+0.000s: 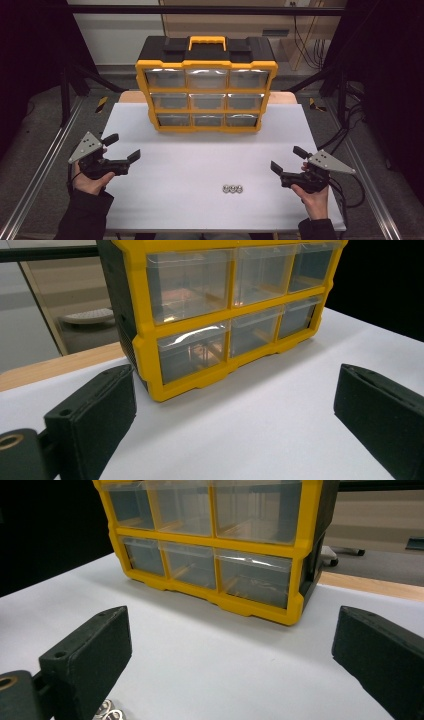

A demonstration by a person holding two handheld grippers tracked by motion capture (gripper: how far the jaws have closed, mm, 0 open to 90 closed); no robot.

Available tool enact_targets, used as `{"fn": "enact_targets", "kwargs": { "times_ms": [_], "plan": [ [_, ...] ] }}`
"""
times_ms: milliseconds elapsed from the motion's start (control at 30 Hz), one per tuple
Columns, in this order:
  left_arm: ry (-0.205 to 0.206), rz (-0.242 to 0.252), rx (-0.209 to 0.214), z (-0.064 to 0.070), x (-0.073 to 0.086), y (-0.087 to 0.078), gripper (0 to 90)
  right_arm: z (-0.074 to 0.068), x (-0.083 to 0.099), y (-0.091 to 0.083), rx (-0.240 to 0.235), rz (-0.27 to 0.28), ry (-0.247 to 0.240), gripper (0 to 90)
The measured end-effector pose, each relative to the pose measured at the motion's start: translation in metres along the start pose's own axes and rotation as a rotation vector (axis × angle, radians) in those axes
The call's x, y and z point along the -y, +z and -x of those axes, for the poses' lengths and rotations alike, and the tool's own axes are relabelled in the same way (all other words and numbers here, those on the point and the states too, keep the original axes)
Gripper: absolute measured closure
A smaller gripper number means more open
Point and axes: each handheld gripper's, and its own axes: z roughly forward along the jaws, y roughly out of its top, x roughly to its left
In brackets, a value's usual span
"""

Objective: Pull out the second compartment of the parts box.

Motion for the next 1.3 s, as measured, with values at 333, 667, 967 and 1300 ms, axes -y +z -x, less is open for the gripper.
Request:
{"fn": "enact_targets", "kwargs": {
  "times_ms": [333,667,967,1300],
  "plan": [
    [0.020,-0.006,0.002,0.001,-0.004,0.002,3.1,0.001,0.001,0.001,-0.003,-0.006,0.001,3.1],
    [0.047,-0.008,0.002,0.002,-0.013,0.005,3.3,-0.001,0.001,0.003,-0.002,-0.012,-0.003,3.1],
    [0.049,-0.009,0.007,0.004,-0.012,0.007,3.1,0.000,0.001,0.001,0.002,-0.005,-0.006,3.1],
    [0.035,-0.011,0.002,0.002,-0.006,0.005,3.2,0.001,0.000,-0.001,0.005,0.005,-0.002,3.0]
  ]
}}
